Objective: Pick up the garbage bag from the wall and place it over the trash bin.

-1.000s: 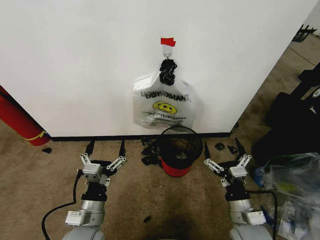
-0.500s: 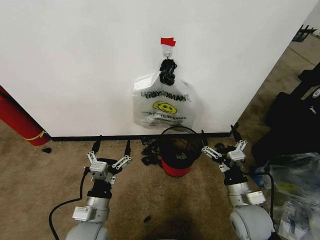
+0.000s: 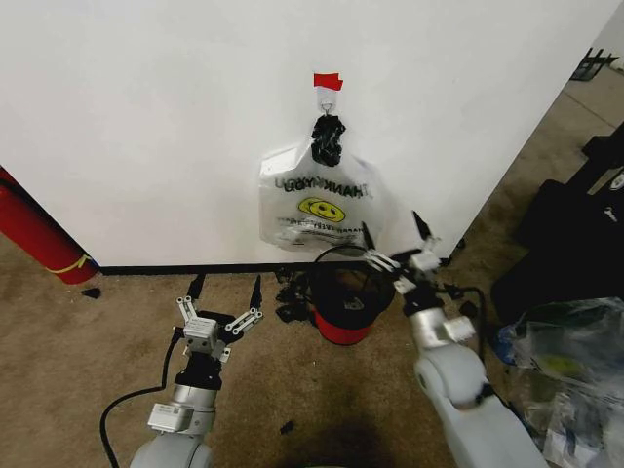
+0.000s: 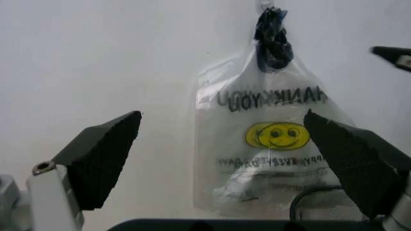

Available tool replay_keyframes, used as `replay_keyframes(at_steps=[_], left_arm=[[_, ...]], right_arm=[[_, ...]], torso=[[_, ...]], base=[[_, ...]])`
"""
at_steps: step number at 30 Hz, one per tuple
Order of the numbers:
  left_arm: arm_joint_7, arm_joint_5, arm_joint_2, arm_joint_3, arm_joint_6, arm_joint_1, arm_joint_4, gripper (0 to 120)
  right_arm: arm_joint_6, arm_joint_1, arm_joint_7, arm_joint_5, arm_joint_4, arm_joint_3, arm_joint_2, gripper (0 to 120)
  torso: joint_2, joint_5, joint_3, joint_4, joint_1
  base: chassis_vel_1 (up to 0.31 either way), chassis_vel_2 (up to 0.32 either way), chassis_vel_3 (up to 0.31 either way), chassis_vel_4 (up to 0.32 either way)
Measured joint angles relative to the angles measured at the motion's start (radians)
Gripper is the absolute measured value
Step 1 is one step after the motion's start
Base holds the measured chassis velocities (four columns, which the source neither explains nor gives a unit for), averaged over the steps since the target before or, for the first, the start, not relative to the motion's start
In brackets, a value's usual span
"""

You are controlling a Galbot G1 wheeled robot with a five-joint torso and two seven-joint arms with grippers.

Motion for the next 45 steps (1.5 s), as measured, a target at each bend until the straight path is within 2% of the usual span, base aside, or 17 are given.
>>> replay_keyframes(at_steps=[6, 11, 21, 26, 32, 37, 45], left_arm=[[-0.002, 0.000, 0.008, -0.008, -0.002, 0.000, 0.006, 100], [-0.005, -0.003, 0.010, -0.014, -0.003, -0.006, 0.010, 100], [-0.006, -0.003, 0.001, -0.013, -0.008, -0.025, 0.032, 100], [-0.008, -0.010, 0.005, -0.018, -0.008, -0.034, 0.040, 100], [-0.014, -0.018, 0.008, -0.020, -0.007, -0.042, 0.052, 100], [-0.016, -0.020, 0.009, -0.020, -0.007, -0.046, 0.056, 100], [-0.017, -0.020, 0.009, -0.019, -0.009, -0.046, 0.060, 100]], right_arm=[[0.004, 0.108, -0.002, 0.017, -0.092, -0.047, 0.050, 100], [0.001, 0.168, 0.000, 0.029, -0.151, -0.066, 0.063, 100], [0.048, 0.343, -0.013, 0.051, -0.321, -0.102, 0.112, 100], [0.057, 0.381, -0.018, 0.054, -0.374, -0.108, 0.136, 90], [0.058, 0.402, -0.021, 0.052, -0.408, -0.107, 0.147, 64], [0.057, 0.403, -0.022, 0.049, -0.415, -0.102, 0.144, 60], [0.064, 0.405, -0.030, 0.043, -0.441, -0.090, 0.144, 60]], torso=[[0.000, -0.0004, 0.000, -0.0001, 0.000], [0.000, -0.0003, 0.000, -0.0003, 0.000], [0.000, -0.0003, 0.000, -0.0002, 0.000], [0.000, -0.0003, 0.000, -0.0002, 0.000], [0.000, -0.0003, 0.000, -0.0002, 0.000], [0.000, -0.0003, 0.000, -0.0002, 0.000], [0.000, -0.0001, 0.000, -0.0003, 0.000]], base=[[0.000, 0.000, 0.000, 0.000], [0.000, 0.000, 0.000, 0.000], [0.000, 0.000, 0.000, 0.000], [0.000, 0.000, 0.000, 0.000], [0.000, 0.000, 0.000, 0.000], [0.000, 0.000, 0.000, 0.000], [0.000, 0.000, 0.000, 0.000]])
